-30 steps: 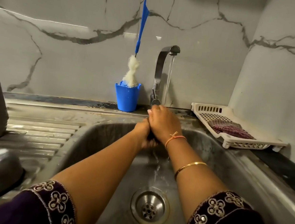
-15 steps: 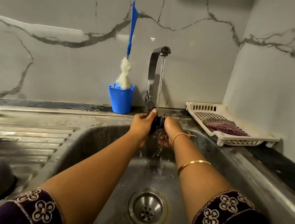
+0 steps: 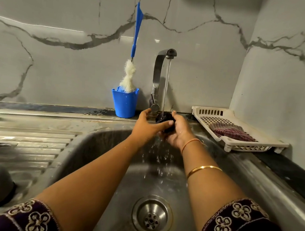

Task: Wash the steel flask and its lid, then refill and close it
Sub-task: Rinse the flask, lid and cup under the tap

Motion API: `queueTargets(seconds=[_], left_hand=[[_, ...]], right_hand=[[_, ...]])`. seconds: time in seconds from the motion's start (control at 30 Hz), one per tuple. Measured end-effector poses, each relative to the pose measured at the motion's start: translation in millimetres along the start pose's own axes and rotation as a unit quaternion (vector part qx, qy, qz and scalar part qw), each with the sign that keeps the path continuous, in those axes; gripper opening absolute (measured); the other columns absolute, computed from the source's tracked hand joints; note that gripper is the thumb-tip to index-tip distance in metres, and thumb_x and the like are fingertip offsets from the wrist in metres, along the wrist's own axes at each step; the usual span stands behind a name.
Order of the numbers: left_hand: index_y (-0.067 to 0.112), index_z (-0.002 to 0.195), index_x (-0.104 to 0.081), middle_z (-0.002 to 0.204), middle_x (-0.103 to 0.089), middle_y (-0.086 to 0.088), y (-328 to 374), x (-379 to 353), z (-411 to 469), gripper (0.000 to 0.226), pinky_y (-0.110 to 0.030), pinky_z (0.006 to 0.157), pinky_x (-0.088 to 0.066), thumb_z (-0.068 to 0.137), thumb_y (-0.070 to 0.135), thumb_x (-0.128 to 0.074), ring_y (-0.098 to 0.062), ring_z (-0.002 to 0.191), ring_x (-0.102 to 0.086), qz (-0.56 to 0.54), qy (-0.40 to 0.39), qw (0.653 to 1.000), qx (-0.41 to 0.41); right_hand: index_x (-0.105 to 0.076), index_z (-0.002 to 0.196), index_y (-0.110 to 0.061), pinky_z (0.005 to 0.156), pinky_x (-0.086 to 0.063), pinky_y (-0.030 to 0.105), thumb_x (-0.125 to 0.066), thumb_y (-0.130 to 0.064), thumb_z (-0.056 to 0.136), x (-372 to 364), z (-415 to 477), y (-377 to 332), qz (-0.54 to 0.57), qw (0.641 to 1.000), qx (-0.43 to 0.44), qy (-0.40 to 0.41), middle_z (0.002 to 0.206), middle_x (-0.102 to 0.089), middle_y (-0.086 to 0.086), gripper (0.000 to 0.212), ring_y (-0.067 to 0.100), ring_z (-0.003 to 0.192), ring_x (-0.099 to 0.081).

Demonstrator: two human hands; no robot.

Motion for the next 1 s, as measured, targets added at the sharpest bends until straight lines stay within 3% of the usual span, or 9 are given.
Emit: queueTargets(seconds=[0.1, 0.2, 0.27, 0.4, 0.5, 0.57, 0.8, 0.93, 1.0], left_hand=[[0.021, 0.141, -0.037, 0.136, -0.051, -0.008, -18.3, 10.3, -1.5, 0.077, -0.038, 0.101, -0.043, 0.075, 0.044, -0.071, -0.023, 0.123, -0.05, -0.029, -0.025, 0.999, 0.028], [0.02, 0.133, -0.049, 0.126, -0.06, -0.007, -16.3, 16.3, -0.9, 0.055, -0.031, 0.087, -0.051, 0.082, 0.031, -0.069, -0.016, 0.107, -0.057, -0.035, -0.019, 0.999, -0.003], [0.018, 0.127, -0.054, 0.121, -0.062, -0.005, -8.5, 16.9, 0.4, 0.05, -0.037, 0.095, -0.05, 0.081, 0.019, -0.072, -0.017, 0.108, -0.059, -0.029, -0.012, 0.999, -0.034], [0.019, 0.122, -0.056, 0.115, -0.062, 0.003, 8.4, 9.3, -1.9, 0.05, -0.028, 0.092, -0.051, 0.077, 0.007, -0.074, -0.013, 0.11, -0.058, 0.01, -0.008, 0.995, -0.098], [0.021, 0.122, -0.056, 0.113, -0.061, 0.007, 12.6, 9.2, -2.4, 0.049, -0.017, 0.081, -0.05, 0.078, 0.007, -0.073, -0.01, 0.11, -0.056, 0.038, 0.007, 0.992, -0.124], [0.021, 0.12, -0.056, 0.111, -0.061, 0.009, 11.7, 12.6, -2.1, 0.043, -0.017, 0.082, -0.05, 0.082, 0.007, -0.07, -0.011, 0.11, -0.057, 0.042, 0.017, 0.99, -0.13], [0.019, 0.128, -0.054, 0.123, -0.062, 0.001, 13.8, 10.8, -1.0, 0.054, -0.026, 0.093, -0.049, 0.079, 0.019, -0.074, -0.012, 0.113, -0.057, 0.084, 0.015, 0.986, -0.143], [0.017, 0.126, -0.056, 0.12, -0.063, -0.001, 15.2, 13.1, -1.0, 0.052, -0.032, 0.095, -0.051, 0.077, 0.021, -0.075, -0.015, 0.111, -0.06, 0.081, 0.025, 0.986, -0.143], [0.018, 0.124, -0.057, 0.12, -0.059, 0.0, 18.6, 11.6, -2.4, 0.048, -0.028, 0.093, -0.051, 0.079, 0.028, -0.073, -0.014, 0.108, -0.059, 0.118, 0.029, 0.98, -0.158]], right_hand=[[-0.054, 0.094, -0.008, 0.086, -0.048, 0.041, -0.047, -0.027, 0.098, -7.0, -1.5, -2.2, -0.007, 1.0, 0.01, -0.021, 0.089, -0.059, 0.013, 0.021, 0.025, 0.083, -0.057], [-0.056, 0.097, -0.009, 0.081, -0.049, 0.041, -0.044, -0.021, 0.099, -10.2, -2.0, -2.1, -0.014, 0.999, 0.021, -0.037, 0.092, -0.059, 0.014, 0.018, 0.025, 0.082, -0.057], [-0.057, 0.098, -0.008, 0.079, -0.049, 0.039, -0.039, -0.019, 0.1, -10.0, -2.2, -3.3, 0.012, 0.999, 0.023, -0.047, 0.093, -0.059, 0.015, 0.022, 0.026, 0.082, -0.057], [-0.058, 0.105, -0.004, 0.083, -0.049, 0.035, -0.042, -0.035, 0.098, -6.0, -0.4, -1.6, 0.048, 0.997, 0.001, -0.061, 0.105, -0.064, 0.018, 0.035, 0.031, 0.097, -0.06], [-0.059, 0.113, -0.009, 0.078, -0.048, 0.037, -0.044, -0.043, 0.096, -3.1, 0.8, 4.2, 0.015, 0.998, -0.023, -0.051, 0.11, -0.063, 0.016, 0.042, 0.027, 0.089, -0.06], [-0.057, 0.118, -0.01, 0.073, -0.05, 0.035, -0.046, -0.044, 0.096, -1.0, 0.8, 6.8, 0.005, 0.999, -0.03, -0.04, 0.112, -0.063, 0.015, 0.042, 0.024, 0.083, -0.059], [-0.059, 0.096, -0.006, 0.066, -0.051, 0.03, -0.046, -0.038, 0.097, -4.5, -6.9, 13.2, 0.045, 0.996, -0.068, -0.042, 0.085, -0.062, 0.013, 0.035, 0.023, 0.074, -0.06], [-0.057, 0.085, -0.012, 0.051, -0.033, 0.022, -0.044, -0.046, 0.094, -2.5, -8.4, 16.8, -0.04, 0.995, -0.082, -0.033, 0.058, -0.051, 0.002, 0.038, 0.014, 0.057, -0.046], [-0.056, 0.077, -0.015, 0.05, -0.027, 0.021, -0.043, -0.049, 0.092, 0.1, -8.3, 16.3, -0.08, 0.994, -0.074, -0.027, 0.048, -0.048, -0.001, 0.04, 0.011, 0.049, -0.04]])
Point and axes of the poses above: each hand's wrist, its own z-axis towards the middle knuckle, its own x-axis out of the back of the hand, y = z × x, the point moved 9 cm from there along z, towards the middle knuckle
